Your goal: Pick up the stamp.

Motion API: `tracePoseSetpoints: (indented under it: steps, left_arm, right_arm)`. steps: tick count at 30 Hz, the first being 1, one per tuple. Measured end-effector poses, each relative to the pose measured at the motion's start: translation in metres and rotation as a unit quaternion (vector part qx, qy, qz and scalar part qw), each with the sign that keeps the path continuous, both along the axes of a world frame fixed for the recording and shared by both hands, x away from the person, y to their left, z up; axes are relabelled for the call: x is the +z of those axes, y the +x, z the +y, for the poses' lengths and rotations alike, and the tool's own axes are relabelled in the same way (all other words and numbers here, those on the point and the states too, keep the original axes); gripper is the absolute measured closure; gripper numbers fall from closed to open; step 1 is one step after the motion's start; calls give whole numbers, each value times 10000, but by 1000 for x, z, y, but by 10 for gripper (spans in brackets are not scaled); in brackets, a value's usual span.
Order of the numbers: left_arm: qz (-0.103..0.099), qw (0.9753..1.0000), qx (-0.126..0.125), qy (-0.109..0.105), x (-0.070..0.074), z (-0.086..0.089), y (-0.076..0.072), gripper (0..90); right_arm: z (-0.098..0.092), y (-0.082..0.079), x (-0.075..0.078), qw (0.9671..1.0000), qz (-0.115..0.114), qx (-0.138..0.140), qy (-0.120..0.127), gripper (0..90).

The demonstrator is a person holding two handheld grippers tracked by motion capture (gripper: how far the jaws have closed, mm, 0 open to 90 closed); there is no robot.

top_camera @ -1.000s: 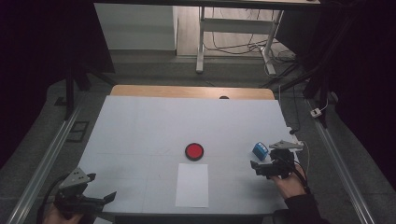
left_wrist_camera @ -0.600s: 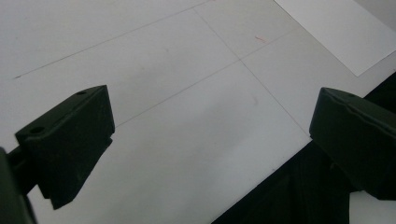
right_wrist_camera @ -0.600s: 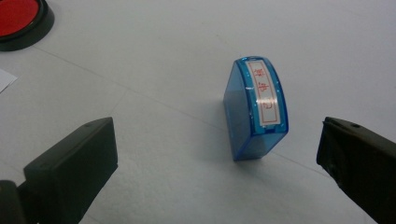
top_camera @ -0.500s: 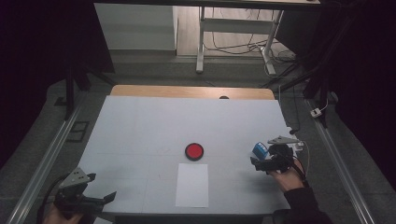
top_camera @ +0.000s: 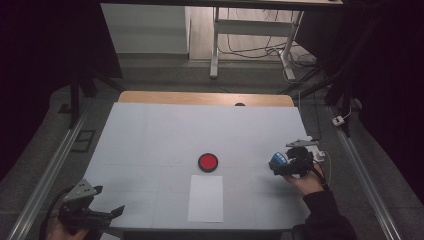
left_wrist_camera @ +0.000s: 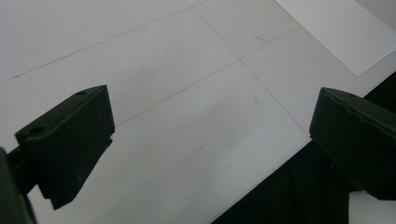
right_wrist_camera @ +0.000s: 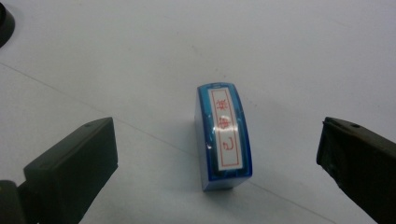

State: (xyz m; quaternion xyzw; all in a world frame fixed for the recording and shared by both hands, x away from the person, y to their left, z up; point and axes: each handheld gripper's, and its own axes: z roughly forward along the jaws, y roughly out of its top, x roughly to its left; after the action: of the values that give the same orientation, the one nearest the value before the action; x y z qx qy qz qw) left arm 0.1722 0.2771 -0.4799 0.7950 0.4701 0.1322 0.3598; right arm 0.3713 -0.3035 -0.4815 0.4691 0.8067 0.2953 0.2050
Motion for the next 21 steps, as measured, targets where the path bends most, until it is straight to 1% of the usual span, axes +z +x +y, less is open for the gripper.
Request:
tracePoseSetpoints:
  steps: [6,10,11,12,13,14,15,18,21]
  left_arm:
    - [4,10000,2,2,0,0,0,2]
    - [1,10000,0,1,0,0,0,2]
    - [2,10000,-1,2,0,0,0,2]
    - [1,10000,-1,7,0,0,0,2]
    - [0,10000,-2,10,0,0,0,2]
    - [-7,10000,0,14,0,0,0,2]
    - [-6,10000,-1,16,0,-1,0,2]
    - [-4,10000,-1,15,0,0,0,2]
    - [-7,10000,-6,25,0,-1,0,2]
  right_arm:
    - [-1,7,-3,9999,91,-20,-126,0]
    - [-2,10,-3,9999,86,-11,-117,0]
    - [-2,11,-2,9998,131,-25,-137,13]
    - [-3,11,-1,9998,123,-31,-120,35]
    - [-3,11,-1,9998,123,-31,-120,35]
    - [-3,11,0,9999,140,-27,-86,78]
    - [-3,11,1,9999,150,-29,-77,102]
    - [-4,12,2,9997,227,30,-112,183]
    - [-5,12,5,9996,230,109,-95,274]
